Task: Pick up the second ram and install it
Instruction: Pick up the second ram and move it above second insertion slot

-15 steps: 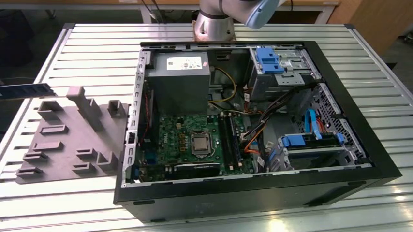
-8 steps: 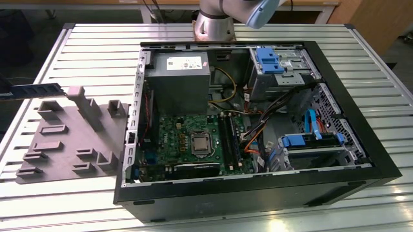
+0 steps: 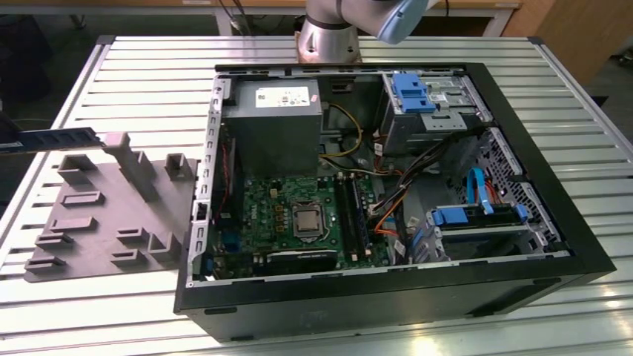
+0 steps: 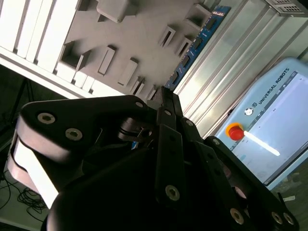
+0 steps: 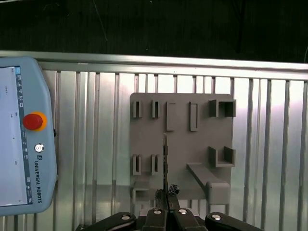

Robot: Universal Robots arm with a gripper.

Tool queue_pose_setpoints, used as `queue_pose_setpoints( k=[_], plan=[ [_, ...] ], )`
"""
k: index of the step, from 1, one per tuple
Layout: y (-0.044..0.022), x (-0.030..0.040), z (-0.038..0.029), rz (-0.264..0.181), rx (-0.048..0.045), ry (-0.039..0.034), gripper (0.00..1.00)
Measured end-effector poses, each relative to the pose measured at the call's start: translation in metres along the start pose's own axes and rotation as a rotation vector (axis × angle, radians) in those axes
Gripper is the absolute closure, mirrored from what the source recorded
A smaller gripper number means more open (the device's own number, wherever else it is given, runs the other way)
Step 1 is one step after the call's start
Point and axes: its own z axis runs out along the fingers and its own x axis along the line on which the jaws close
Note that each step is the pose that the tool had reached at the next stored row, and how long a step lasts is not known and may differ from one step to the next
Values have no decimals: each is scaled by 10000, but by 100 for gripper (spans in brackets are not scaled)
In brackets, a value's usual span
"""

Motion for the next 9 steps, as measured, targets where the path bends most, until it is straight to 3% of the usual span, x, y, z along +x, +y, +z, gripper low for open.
queue_pose_setpoints(
  k=[9],
  plan=[
    [-28,0,1,0,-1,0,89]
  ],
)
